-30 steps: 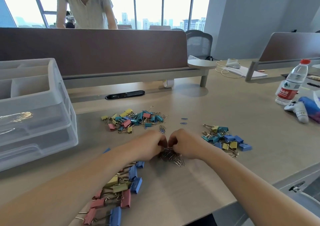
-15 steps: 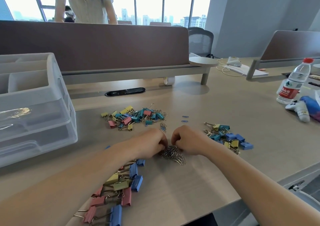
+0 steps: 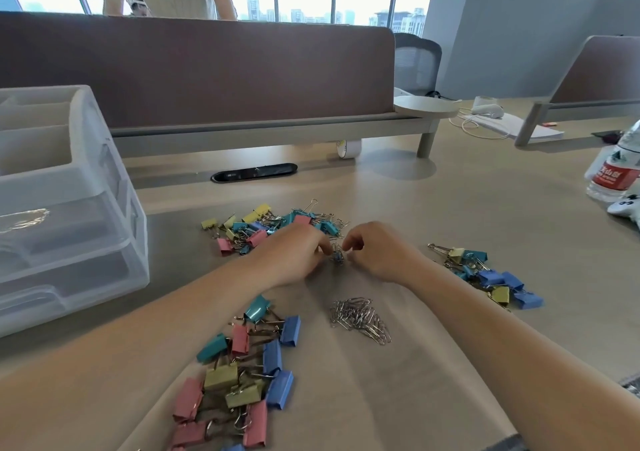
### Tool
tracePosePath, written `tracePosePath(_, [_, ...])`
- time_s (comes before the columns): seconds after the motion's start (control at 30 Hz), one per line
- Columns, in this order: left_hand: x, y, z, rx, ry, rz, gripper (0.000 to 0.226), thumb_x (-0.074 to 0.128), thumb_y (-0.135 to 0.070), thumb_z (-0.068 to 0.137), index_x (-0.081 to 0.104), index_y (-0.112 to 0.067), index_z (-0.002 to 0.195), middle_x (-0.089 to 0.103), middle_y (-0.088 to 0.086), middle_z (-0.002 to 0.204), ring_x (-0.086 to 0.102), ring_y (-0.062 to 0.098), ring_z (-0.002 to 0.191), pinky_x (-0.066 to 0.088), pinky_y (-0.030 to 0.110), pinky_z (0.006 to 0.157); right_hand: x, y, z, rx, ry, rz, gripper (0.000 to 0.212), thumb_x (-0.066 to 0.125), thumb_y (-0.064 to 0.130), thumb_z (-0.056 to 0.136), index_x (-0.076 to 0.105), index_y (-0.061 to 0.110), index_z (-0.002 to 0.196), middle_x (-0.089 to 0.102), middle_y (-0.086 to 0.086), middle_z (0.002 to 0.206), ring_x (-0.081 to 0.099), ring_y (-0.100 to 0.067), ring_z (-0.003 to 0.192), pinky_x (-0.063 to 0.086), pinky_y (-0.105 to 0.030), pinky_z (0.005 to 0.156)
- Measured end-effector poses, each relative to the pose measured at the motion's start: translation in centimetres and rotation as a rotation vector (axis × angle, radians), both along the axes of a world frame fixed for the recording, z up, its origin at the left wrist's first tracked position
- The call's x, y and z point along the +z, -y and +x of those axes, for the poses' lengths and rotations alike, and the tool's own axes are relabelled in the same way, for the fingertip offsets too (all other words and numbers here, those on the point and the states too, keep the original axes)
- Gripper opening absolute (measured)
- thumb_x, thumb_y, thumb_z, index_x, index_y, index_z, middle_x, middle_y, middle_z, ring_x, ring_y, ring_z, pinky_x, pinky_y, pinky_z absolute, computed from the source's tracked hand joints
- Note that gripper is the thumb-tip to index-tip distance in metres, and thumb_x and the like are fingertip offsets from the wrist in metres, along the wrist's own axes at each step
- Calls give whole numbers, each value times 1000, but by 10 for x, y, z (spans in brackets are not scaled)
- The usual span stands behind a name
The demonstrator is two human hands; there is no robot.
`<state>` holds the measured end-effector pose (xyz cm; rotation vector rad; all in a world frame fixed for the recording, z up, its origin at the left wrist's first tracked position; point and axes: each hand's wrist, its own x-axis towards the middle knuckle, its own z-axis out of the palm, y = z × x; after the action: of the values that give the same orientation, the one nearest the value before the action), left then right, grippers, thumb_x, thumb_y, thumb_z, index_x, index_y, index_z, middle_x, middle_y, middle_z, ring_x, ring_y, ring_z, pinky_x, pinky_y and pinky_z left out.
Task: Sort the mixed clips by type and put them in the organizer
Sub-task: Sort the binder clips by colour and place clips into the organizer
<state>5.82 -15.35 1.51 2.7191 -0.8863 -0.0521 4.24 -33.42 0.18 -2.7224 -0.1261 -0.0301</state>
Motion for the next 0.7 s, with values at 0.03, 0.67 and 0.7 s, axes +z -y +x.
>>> tracePosePath(0.03, [0,1,3,-24,1,13,29,53,-23,97,69,-33,119,70,-5,113,59,11,90,38,23,73,-1,-1,3,4,4,8,17,64,17,82,71,30,90,61,10,84,60,-16,83,51,-29,77])
tracePosePath(0.67, [-17,5,9,-96,23,-30,13,59,-12,87,70,-19,90,62,-2,90,58,17,84,50,34,74,-3,3,1,68,-22,29,15,68,17,83,74,25,94,61,11,83,58,-11,80,42,-23,68])
tracePosePath(0.7, [-18,5,9,-93,25,-26,12,58,-11,87,68,-18,88,62,-1,90,58,17,83,50,36,74,-3,3,1,67,-21,33,15,68,16,83,74,25,94,61,11,84,58,-11,80,41,-23,68])
